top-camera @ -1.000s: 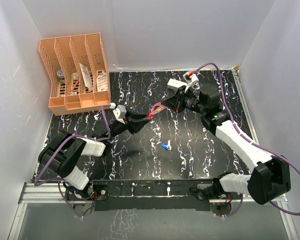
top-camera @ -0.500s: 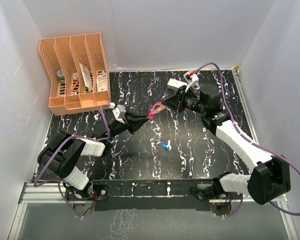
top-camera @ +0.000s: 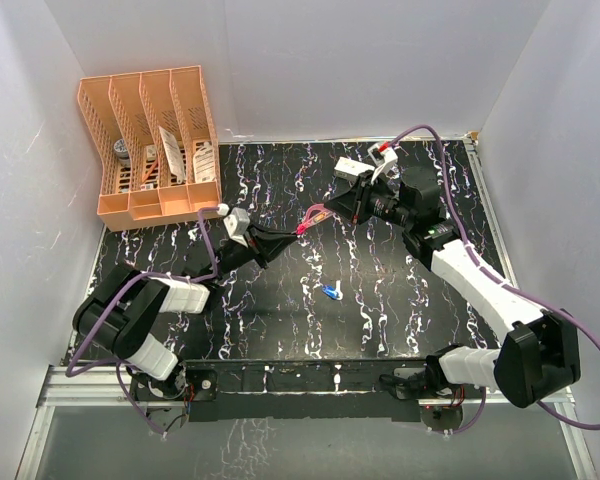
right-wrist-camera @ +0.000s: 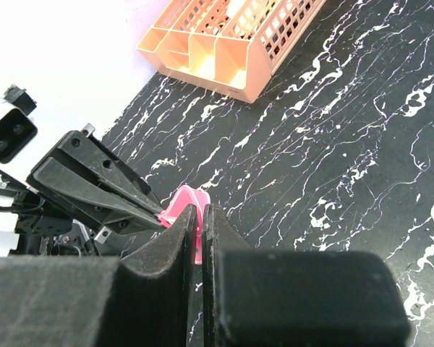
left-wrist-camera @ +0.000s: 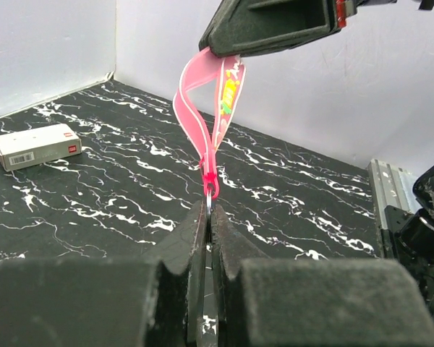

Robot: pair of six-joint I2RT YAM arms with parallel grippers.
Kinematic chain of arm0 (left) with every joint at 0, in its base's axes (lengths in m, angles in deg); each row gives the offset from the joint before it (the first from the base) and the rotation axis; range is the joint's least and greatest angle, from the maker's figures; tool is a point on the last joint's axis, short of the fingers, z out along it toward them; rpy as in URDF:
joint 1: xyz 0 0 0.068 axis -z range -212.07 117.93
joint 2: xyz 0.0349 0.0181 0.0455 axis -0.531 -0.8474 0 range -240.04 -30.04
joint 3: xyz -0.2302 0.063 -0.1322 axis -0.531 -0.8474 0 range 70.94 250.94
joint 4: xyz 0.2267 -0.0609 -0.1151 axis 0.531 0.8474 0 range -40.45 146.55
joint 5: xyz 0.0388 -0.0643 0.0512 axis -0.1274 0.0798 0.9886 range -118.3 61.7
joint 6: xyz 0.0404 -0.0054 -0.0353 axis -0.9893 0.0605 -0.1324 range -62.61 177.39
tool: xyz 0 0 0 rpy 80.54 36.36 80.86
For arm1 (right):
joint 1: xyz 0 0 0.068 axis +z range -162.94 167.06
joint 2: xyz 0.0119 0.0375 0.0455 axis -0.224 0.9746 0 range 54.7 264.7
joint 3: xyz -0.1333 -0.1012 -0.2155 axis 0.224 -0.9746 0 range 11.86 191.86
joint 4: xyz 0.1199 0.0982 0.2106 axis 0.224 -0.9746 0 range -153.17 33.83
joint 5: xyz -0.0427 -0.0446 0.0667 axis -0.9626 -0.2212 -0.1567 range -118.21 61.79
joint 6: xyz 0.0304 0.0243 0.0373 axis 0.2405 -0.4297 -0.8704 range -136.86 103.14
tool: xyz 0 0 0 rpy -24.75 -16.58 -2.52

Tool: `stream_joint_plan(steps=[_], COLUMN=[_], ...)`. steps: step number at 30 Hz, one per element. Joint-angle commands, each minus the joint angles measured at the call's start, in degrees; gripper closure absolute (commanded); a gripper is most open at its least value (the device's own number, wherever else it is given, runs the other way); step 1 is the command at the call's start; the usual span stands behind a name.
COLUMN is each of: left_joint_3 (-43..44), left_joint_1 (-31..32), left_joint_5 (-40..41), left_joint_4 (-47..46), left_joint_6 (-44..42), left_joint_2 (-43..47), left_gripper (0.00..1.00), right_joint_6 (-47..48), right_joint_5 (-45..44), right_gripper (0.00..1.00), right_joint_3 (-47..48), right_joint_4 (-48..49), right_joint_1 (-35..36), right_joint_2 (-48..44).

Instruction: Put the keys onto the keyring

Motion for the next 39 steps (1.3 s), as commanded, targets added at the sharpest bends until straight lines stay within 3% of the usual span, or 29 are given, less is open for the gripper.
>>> stream_joint_plan(steps=[1,3,8,11,19,26,39], left_joint_3=[1.6,2.6,8.9,13.5,23.9,31.0,36.7], left_joint_1=[-0.3,-0.3,-0.3,-0.3,-0.3,-0.3,-0.3], left_joint_5=[0.5,1.5,8.6,9.5,8.1,9.1,12.1], left_joint_4=[-7.8,-1.6,30.7,44.8,69.0,81.7,93.4], left_joint_6=[2.9,2.8,2.1,1.4,1.7,2.2,2.9], left_joint_2=[4.6,6.9,14.2,15.0,15.2,13.8,10.9], left_gripper=[1.0,1.0,1.0,1.0,1.0,1.0,1.0], right_joint_6=[-0.3,-0.1,0.5,0.5,3.7,6.3,6.3], right_joint_5=[-2.2,-3.8,-6.3,-8.2,-14.1,-14.0,-12.8], right_gripper=[1.0,0.99,0.72,0.62,0.53,0.52,0.55], right_joint_3=[-0.3,-0.1,0.4,0.1,-0.9,-4.5,-10.4], right_joint_4=[3.2,2.5,2.3,2.8,0.4,-2.1,-6.0], right_joint_1=[-0.4,-0.5,-0.6,-0.6,-0.8,-0.8,0.9], right_joint_2=[0.7,1.3,2.7,2.4,-0.1,-3.2,-3.7])
